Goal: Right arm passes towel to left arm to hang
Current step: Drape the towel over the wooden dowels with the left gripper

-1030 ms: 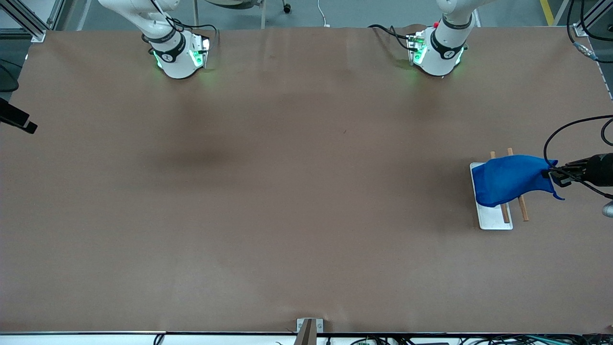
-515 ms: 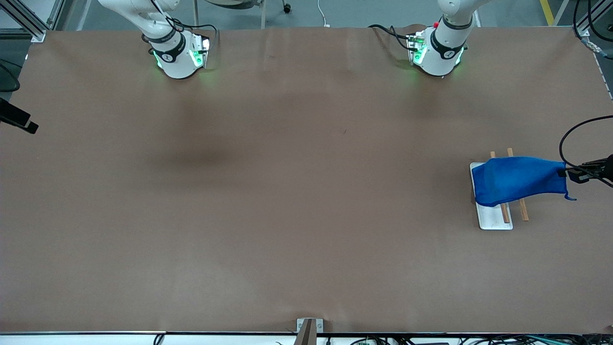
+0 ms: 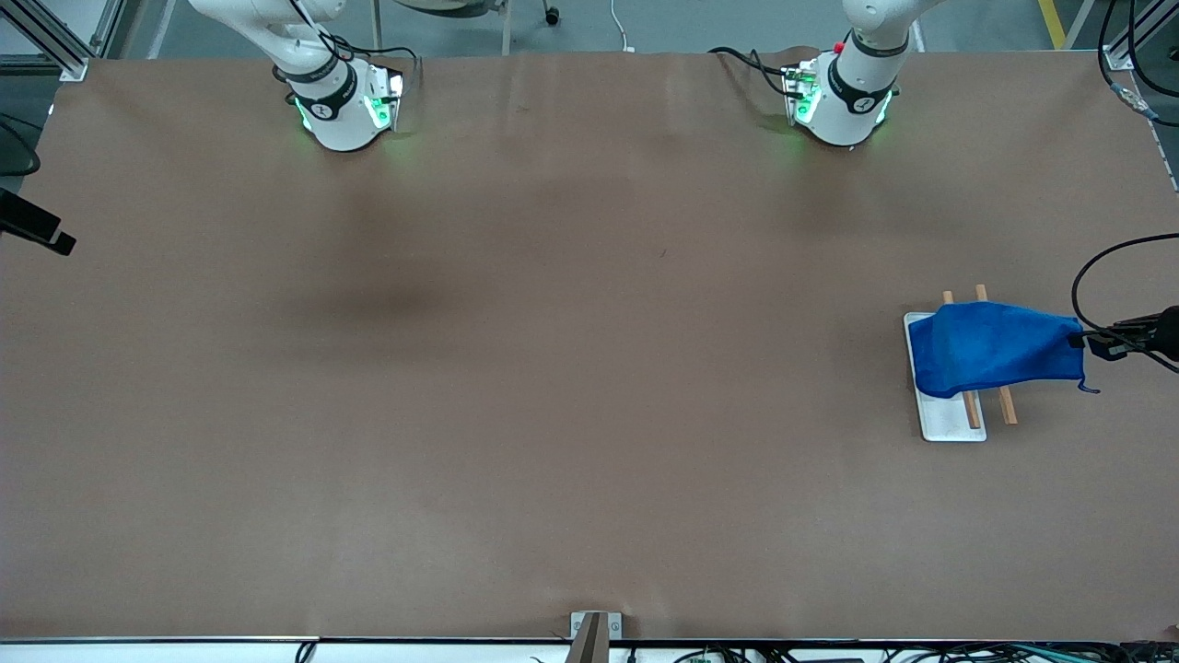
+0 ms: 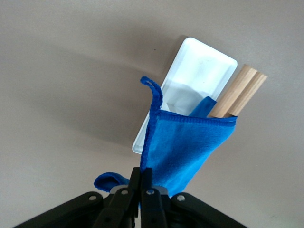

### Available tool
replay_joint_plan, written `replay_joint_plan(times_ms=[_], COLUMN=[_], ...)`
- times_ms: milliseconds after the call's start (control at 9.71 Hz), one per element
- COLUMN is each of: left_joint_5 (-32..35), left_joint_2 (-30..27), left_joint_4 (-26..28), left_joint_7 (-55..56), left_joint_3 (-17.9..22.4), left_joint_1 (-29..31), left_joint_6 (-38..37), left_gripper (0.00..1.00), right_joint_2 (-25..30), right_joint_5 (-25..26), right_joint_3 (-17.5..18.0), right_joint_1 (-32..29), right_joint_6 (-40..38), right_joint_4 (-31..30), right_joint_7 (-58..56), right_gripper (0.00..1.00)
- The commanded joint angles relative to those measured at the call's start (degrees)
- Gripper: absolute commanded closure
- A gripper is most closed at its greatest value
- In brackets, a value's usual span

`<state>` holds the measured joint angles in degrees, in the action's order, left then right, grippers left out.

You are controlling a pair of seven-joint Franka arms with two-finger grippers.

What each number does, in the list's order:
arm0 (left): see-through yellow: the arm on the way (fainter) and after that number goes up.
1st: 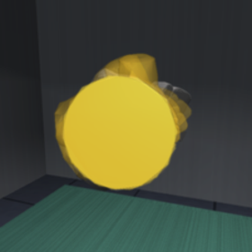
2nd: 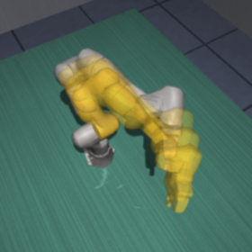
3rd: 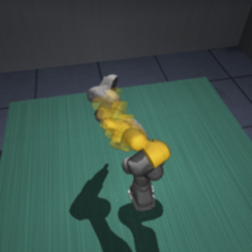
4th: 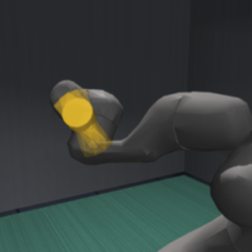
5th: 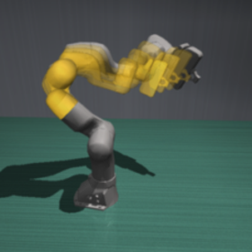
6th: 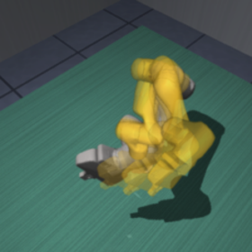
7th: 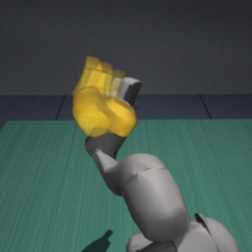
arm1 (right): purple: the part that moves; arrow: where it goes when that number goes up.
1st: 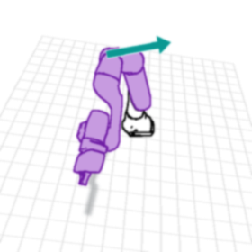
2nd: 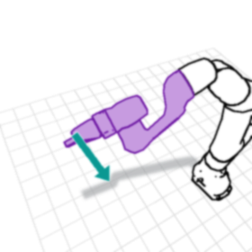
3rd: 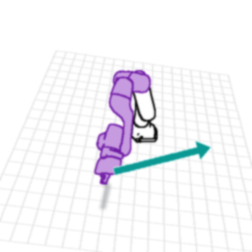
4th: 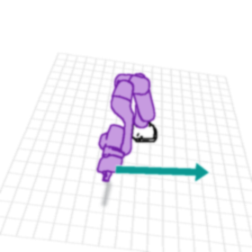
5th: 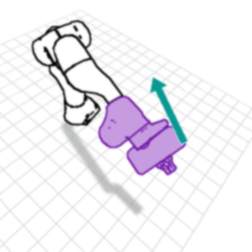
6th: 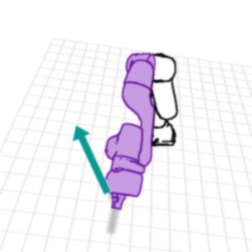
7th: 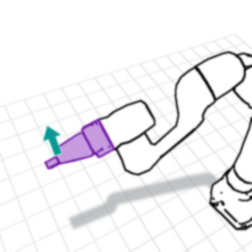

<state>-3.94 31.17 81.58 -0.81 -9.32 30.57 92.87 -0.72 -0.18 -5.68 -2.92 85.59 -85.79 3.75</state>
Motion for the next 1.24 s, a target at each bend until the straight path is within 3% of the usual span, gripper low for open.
replay_joint_plan(times_ms=[0, 1133], left_joint_5=[1.5, 2.0], left_joint_2=[1.8, 5.3], left_joint_4=[0.9, 0.9], left_joint_7=[-1.7, -9.2], left_joint_3=[-0.3, -0.3], left_joint_1=[1.2, 4.1], left_joint_6=[2.0, 5.5], left_gripper=[0.97, 0.96], right_joint_2=[0.0, 0.0], right_joint_5=[0.0, 0.0], right_joint_3=[0.6, 0.3], right_joint_1=[-0.7, -0.2], right_joint_6=[-0.6, -0.6], right_joint_4=[0.3, 0.0], right_joint_7=[-0.7, -0.6], right_gripper=[0.0, 0.0])
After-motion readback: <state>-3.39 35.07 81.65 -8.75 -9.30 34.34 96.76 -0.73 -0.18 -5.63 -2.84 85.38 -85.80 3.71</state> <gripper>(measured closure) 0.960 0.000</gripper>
